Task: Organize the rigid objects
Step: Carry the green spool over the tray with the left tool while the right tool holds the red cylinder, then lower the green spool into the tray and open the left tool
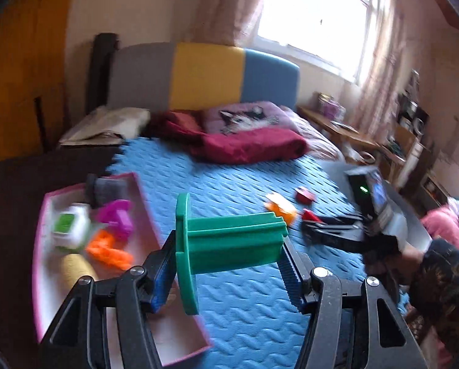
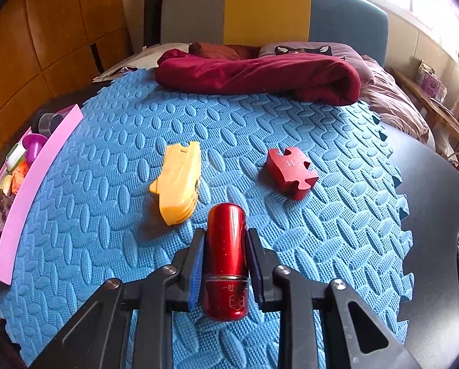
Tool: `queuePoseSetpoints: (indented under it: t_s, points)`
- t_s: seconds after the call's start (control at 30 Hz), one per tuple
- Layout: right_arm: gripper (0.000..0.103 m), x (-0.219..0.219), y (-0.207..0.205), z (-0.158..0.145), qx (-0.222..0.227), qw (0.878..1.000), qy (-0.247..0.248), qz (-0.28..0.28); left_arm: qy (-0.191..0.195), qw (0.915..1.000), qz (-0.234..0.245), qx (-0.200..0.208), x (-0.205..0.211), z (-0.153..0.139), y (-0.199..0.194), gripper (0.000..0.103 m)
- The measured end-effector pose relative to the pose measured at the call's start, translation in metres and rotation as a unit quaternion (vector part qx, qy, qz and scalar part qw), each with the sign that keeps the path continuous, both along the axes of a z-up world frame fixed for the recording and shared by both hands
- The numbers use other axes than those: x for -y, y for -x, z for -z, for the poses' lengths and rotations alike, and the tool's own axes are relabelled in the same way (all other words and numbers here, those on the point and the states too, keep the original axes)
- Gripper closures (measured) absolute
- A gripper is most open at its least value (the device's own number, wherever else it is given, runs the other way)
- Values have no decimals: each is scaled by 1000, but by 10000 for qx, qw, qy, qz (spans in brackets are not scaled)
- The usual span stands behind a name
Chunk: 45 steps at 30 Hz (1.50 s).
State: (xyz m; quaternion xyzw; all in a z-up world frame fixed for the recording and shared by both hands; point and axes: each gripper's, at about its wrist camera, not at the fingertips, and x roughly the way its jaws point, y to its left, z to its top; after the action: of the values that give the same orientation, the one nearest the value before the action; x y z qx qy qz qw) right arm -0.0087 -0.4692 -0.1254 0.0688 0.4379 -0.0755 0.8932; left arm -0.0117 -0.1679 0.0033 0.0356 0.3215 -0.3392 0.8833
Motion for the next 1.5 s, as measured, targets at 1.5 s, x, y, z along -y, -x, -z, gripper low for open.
queuePoseSetpoints:
  t_s: [1.5]
  points:
    - [78, -3, -3, 0, -91, 9999, 101, 8, -910, 9693, -2202, -601, -121, 55, -46, 32]
